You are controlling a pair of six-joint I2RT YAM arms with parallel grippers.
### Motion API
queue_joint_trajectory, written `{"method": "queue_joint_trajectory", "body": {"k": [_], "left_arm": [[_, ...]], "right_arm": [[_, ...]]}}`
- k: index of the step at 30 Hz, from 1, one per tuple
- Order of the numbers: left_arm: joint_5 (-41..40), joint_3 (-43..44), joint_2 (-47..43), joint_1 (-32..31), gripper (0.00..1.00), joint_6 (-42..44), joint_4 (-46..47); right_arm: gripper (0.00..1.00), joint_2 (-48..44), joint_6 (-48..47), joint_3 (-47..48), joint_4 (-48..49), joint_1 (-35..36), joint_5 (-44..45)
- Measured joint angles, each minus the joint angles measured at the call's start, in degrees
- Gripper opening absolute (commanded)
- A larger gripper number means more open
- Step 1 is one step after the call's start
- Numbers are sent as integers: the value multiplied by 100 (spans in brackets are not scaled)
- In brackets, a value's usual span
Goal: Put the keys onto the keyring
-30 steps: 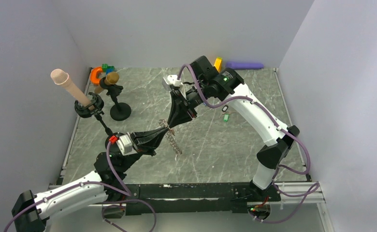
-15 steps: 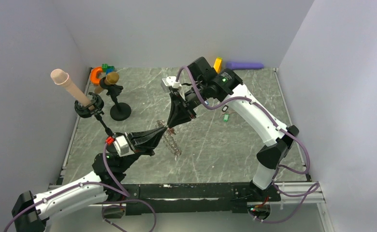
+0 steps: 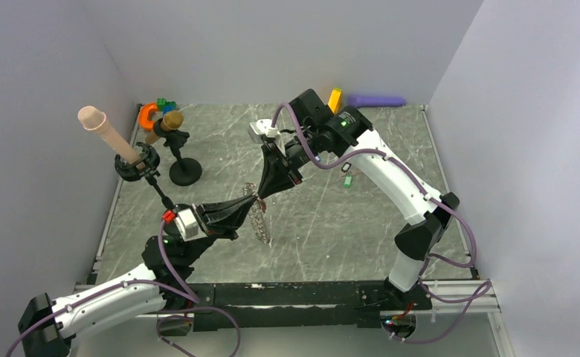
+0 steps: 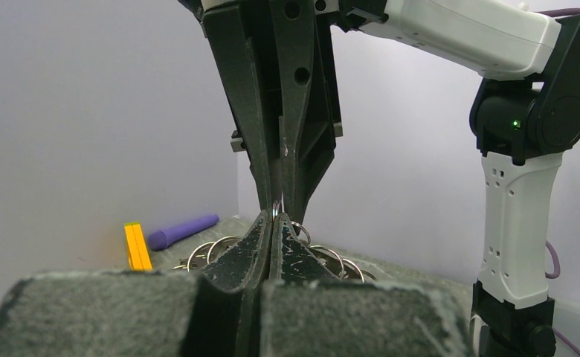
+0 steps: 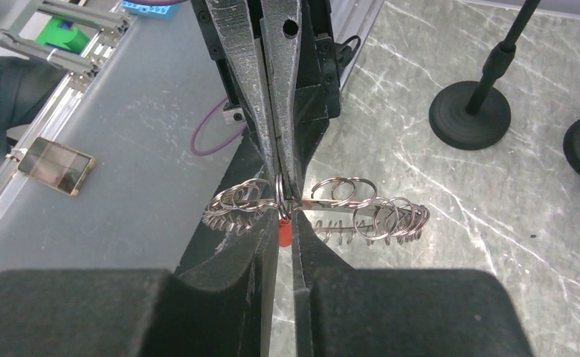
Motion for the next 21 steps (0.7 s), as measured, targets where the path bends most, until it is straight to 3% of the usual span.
{"method": "queue_joint_trajectory", "body": {"k": [3, 6, 11, 16, 21], "left_arm": [[0, 0, -2, 0, 0, 0, -2], [2, 0, -2, 0, 0, -2, 2], [2, 0, -2, 0, 0, -22, 0], [-2, 0, -4, 0, 35, -39, -37], [-55, 44, -431, 0, 44, -107, -490]], "right_arm": [[13, 0, -4, -57, -2, 11, -11], [0, 0, -15, -61, -2, 15, -11], [0, 0, -105, -59, -2, 15, -9], [0, 0, -96, -59, -11, 17, 57], [0, 0, -105, -59, -107, 22, 247]]}}
